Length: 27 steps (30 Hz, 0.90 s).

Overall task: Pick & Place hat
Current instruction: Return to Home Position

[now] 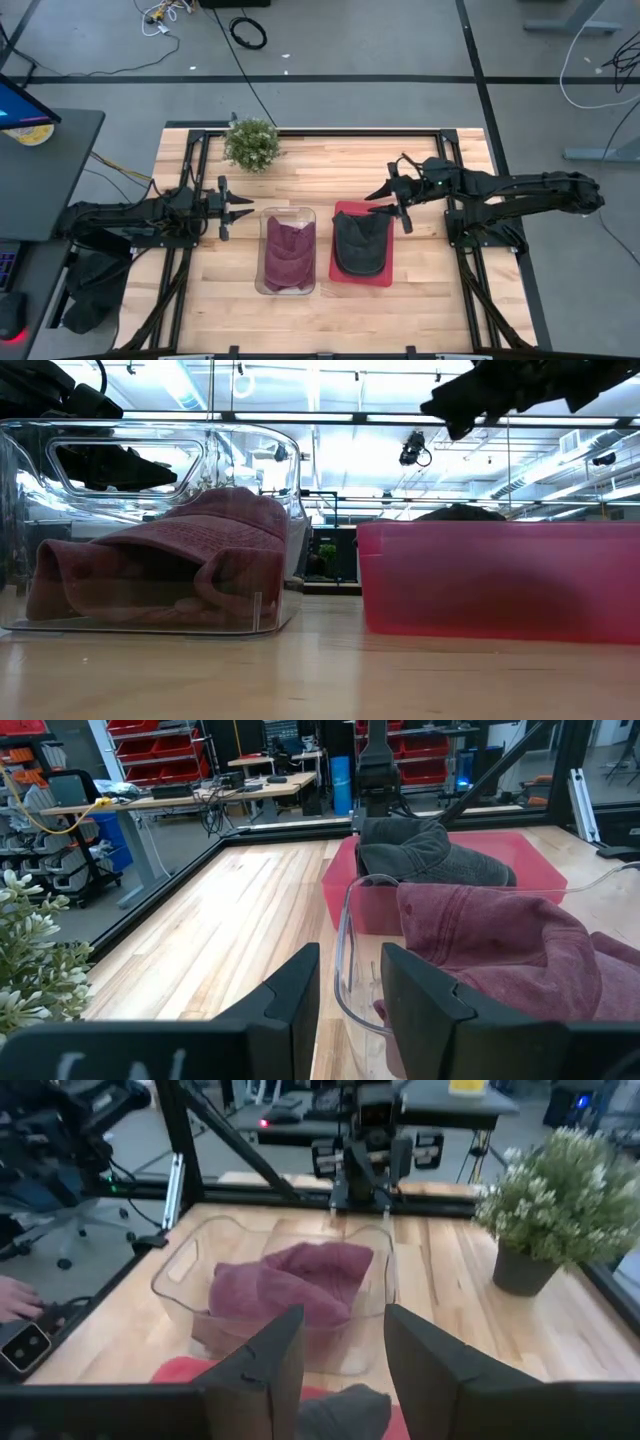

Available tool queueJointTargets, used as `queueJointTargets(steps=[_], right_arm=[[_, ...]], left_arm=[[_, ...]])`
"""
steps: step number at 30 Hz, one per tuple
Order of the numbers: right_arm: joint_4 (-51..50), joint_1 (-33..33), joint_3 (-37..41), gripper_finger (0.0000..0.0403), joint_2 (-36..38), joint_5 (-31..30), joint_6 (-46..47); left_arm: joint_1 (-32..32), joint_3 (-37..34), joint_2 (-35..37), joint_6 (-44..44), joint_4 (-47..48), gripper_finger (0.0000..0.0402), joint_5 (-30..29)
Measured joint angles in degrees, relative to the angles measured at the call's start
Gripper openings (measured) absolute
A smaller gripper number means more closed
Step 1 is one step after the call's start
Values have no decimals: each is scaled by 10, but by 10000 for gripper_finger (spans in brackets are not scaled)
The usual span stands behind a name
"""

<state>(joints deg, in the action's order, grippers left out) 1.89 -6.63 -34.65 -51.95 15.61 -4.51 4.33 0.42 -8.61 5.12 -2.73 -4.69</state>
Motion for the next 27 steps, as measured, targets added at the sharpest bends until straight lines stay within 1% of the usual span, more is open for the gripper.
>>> queueJointTargets(steps=[7,11,14,20,22,27], right_arm=[[-34,0,0,142,72,1,-3],[6,0,38,142,131,-7,4],[50,0,85,142,179,-44,10],[63,0,163,142,316,-158,10],[61,0,179,142,359,-167,7],[50,0,201,142,461,-161,0]], left_arm=[[0,0,0,0,0,115,0],[0,0,0,0,0,115,0],[0,0,0,0,0,115,0],[0,0,0,0,0,115,0],[0,0,0,0,0,115,0],[0,0,0,0,0,115,0]])
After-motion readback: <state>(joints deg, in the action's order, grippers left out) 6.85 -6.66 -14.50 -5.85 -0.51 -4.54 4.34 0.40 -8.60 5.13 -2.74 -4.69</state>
